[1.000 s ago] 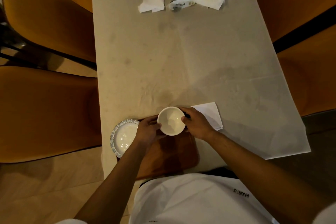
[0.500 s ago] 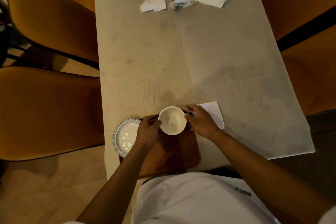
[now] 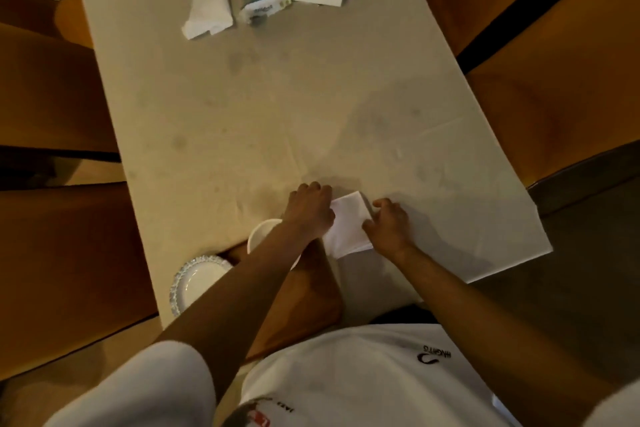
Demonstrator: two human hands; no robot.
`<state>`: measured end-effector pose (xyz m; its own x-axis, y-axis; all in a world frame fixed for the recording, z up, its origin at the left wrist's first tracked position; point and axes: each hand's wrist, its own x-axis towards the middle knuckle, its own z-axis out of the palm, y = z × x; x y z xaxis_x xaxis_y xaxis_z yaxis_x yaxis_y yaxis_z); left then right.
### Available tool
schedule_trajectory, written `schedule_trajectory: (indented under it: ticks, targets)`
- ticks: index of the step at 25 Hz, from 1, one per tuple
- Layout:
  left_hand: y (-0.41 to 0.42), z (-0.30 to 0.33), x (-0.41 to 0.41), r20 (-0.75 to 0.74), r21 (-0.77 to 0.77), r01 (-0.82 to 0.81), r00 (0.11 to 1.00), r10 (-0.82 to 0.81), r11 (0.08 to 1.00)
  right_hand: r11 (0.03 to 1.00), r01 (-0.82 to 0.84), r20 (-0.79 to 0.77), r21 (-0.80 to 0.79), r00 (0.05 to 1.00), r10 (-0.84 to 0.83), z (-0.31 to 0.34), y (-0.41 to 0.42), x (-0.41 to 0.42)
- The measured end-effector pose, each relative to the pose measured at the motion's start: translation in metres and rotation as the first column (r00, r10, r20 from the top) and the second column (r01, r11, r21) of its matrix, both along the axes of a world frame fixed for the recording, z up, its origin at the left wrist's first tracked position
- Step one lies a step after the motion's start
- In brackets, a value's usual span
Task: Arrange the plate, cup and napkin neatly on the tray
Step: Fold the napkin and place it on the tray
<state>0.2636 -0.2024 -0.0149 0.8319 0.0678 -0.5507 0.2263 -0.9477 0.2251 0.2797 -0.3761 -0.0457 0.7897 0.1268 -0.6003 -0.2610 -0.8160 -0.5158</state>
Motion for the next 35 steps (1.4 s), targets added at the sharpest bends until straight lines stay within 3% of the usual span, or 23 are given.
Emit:
schedule_trajectory:
  ticks: [7, 11, 17, 20, 23, 25, 30, 31, 35]
  targets:
    - [-0.006, -0.012, 0.015, -0.142, 0.021, -0.112, 0.983, 0.114, 0.994, 0.998, -0.038, -0.023, 0.058, 0.999, 0.039, -0.011, -0.004, 0.007]
    - [-0.012, 0.004, 0.008, -0.111, -0.179, -0.238, 0.969, 0.221, 0.954, 0.986, -0.074, -0.014, 0.146, 0.997, 0.077, -0.012, -0.009, 0.014]
    - [-0.015, 0.038, -0.037, 0.053, -0.416, -0.378, 0.898, 0.437, 0.827, 0.931, 0.079, -0.255, 0.356, 0.967, 0.016, 0.017, -0.017, 0.011]
    - [-0.012, 0.046, -0.067, 0.072, -0.565, -0.521, 0.742, 0.667, 0.64, 0.898, 0.112, -0.283, 0.425, 0.959, 0.014, 0.038, -0.02, -0.006]
    - [-0.007, 0.049, -0.113, -0.17, -0.71, -0.655, 0.516, 0.84, 0.259, 0.844, 0.206, -0.326, 0.494, 0.945, -0.04, 0.054, -0.011, -0.039]
    - [0.002, 0.047, -0.15, -0.373, -0.725, -0.688, 0.424, 0.826, 0.026, 0.845, 0.236, -0.345, 0.48, 0.936, -0.065, 0.059, 0.0, -0.068]
    - [0.022, 0.037, -0.232, -0.65, -0.617, -0.693, 0.184, 0.737, -0.372, 0.824, 0.364, -0.413, 0.434, 0.893, -0.177, 0.049, 0.021, -0.138]
    - [0.024, 0.034, -0.245, -0.669, -0.593, -0.705, 0.163, 0.725, -0.389, 0.828, 0.374, -0.423, 0.417, 0.887, -0.188, 0.045, 0.025, -0.15]
    - [0.026, 0.021, -0.274, -0.605, -0.597, -0.751, 0.194, 0.772, -0.28, 0.872, 0.361, -0.408, 0.331, 0.888, -0.213, 0.028, 0.034, -0.183]
